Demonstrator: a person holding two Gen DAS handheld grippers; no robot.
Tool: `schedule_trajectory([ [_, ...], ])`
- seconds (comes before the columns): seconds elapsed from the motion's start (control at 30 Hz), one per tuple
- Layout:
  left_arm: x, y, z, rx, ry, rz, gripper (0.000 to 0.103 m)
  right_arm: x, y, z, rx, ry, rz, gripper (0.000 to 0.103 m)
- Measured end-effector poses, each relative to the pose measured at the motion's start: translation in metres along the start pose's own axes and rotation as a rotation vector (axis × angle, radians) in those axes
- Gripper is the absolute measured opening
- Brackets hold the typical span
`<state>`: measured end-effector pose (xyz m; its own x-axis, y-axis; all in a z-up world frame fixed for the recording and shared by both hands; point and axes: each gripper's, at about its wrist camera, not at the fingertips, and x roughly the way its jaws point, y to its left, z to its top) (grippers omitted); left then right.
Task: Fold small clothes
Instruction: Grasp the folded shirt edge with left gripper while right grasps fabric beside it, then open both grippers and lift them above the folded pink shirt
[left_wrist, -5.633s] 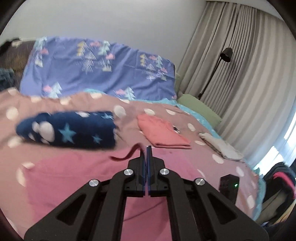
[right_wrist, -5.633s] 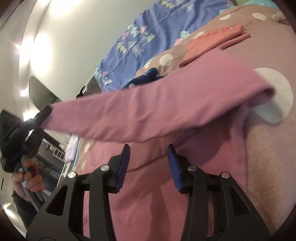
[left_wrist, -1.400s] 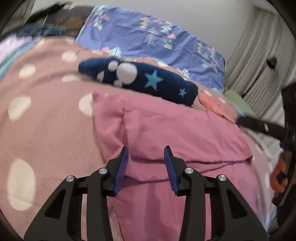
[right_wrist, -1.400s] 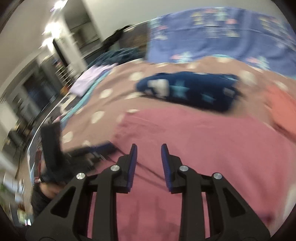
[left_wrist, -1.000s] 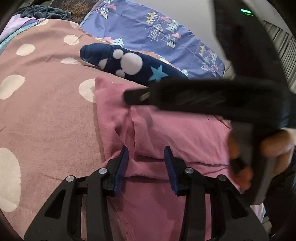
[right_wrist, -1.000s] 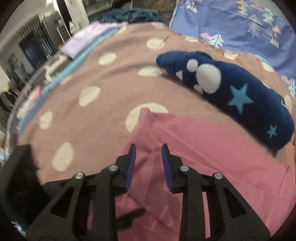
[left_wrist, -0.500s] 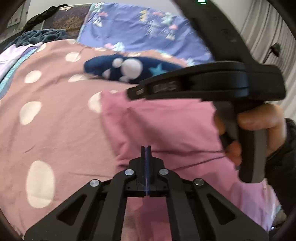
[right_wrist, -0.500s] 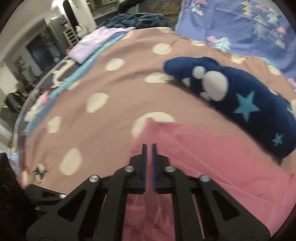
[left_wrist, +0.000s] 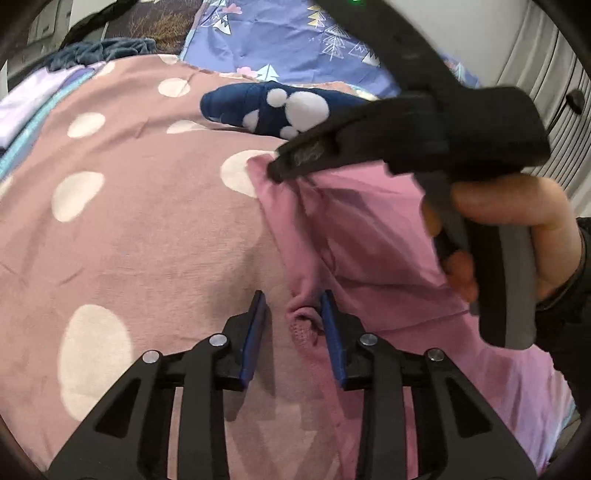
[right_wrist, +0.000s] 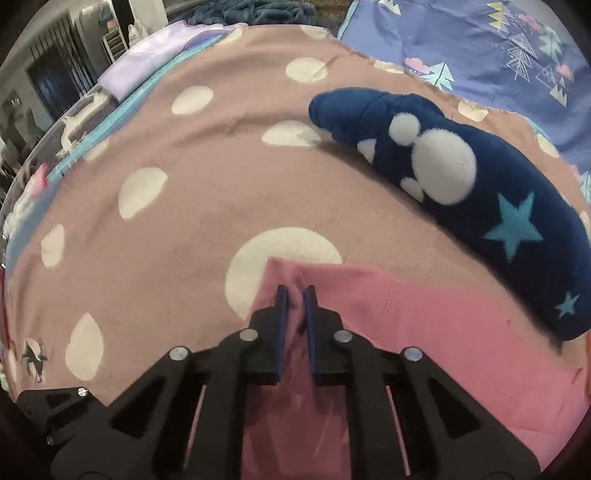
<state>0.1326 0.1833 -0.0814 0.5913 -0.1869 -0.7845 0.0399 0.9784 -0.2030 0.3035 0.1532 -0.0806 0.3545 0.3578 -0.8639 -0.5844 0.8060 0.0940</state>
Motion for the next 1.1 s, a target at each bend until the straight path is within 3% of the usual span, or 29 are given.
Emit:
schedule_trajectory([
  [0.07, -0.006, 0.000, 0.001, -0.002, -0.003, 0.021, 0.034, -0.027, -0.017, -0.003, 0.073, -0.073, 0.009, 0.026],
  [0.13, -0.017, -0.002, 0.004, 0.002, -0.045, 0.013, 0.031, -0.062, -0.033, -0.011, 0.076, -0.145, 0.030, 0.025],
  [0.23, -0.043, -0.017, 0.009, 0.022, -0.160, -0.161, 0.031, -0.112, -0.061, -0.041, 0.034, -0.196, -0.024, 0.031],
  [0.33, -0.047, -0.038, 0.010, 0.053, -0.259, -0.307, 0.031, -0.152, -0.114, -0.092, 0.100, -0.223, -0.074, 0.035],
  [0.4, -0.021, -0.052, 0.008, 0.063, -0.174, -0.281, 0.031, -0.169, -0.153, -0.130, 0.186, -0.222, -0.100, 0.035],
  [0.47, 0.018, -0.058, -0.001, 0.087, -0.032, -0.149, 0.031, -0.179, -0.209, -0.178, 0.347, -0.195, -0.125, 0.035],
  [0.5, 0.029, -0.057, -0.002, 0.084, 0.006, -0.137, 0.030, -0.179, -0.233, -0.198, 0.428, -0.171, -0.139, 0.035],
  [0.53, 0.025, -0.053, 0.001, 0.065, -0.016, -0.163, 0.030, -0.178, -0.262, -0.224, 0.531, -0.126, -0.194, 0.032],
  [0.57, 0.021, -0.051, 0.002, 0.057, -0.021, -0.159, 0.030, -0.179, -0.282, -0.244, 0.600, -0.107, -0.222, 0.005],
  [0.6, 0.020, -0.050, 0.000, 0.057, -0.022, -0.153, 0.030, -0.187, -0.301, -0.265, 0.674, -0.143, -0.167, 0.000],
  [0.67, 0.028, -0.050, -0.003, 0.057, -0.009, -0.156, 0.030, -0.203, -0.319, -0.288, 0.775, -0.221, -0.068, 0.004],
  [0.7, 0.027, -0.050, -0.003, 0.058, -0.011, -0.156, 0.030, -0.207, -0.323, -0.291, 0.791, -0.236, -0.071, 0.021],
  [0.77, 0.028, -0.050, -0.003, 0.072, -0.011, -0.146, 0.032, -0.216, -0.330, -0.293, 0.787, -0.263, -0.119, 0.040],
  [0.93, 0.022, -0.072, -0.007, 0.176, -0.008, -0.123, 0.059, -0.204, -0.345, -0.274, 0.797, -0.324, -0.021, 0.042],
  [0.97, 0.022, -0.076, -0.008, 0.200, -0.006, -0.101, 0.060, -0.197, -0.349, -0.267, 0.800, -0.321, -0.007, 0.039],
  [1.0, 0.023, -0.082, -0.009, 0.228, -0.006, -0.068, 0.060, -0.189, -0.348, -0.261, 0.796, -0.307, -0.005, 0.009],
  [1.1, 0.023, -0.086, -0.010, 0.252, -0.007, -0.037, 0.061, -0.168, -0.351, -0.244, 0.735, -0.259, -0.207, 0.004],
])
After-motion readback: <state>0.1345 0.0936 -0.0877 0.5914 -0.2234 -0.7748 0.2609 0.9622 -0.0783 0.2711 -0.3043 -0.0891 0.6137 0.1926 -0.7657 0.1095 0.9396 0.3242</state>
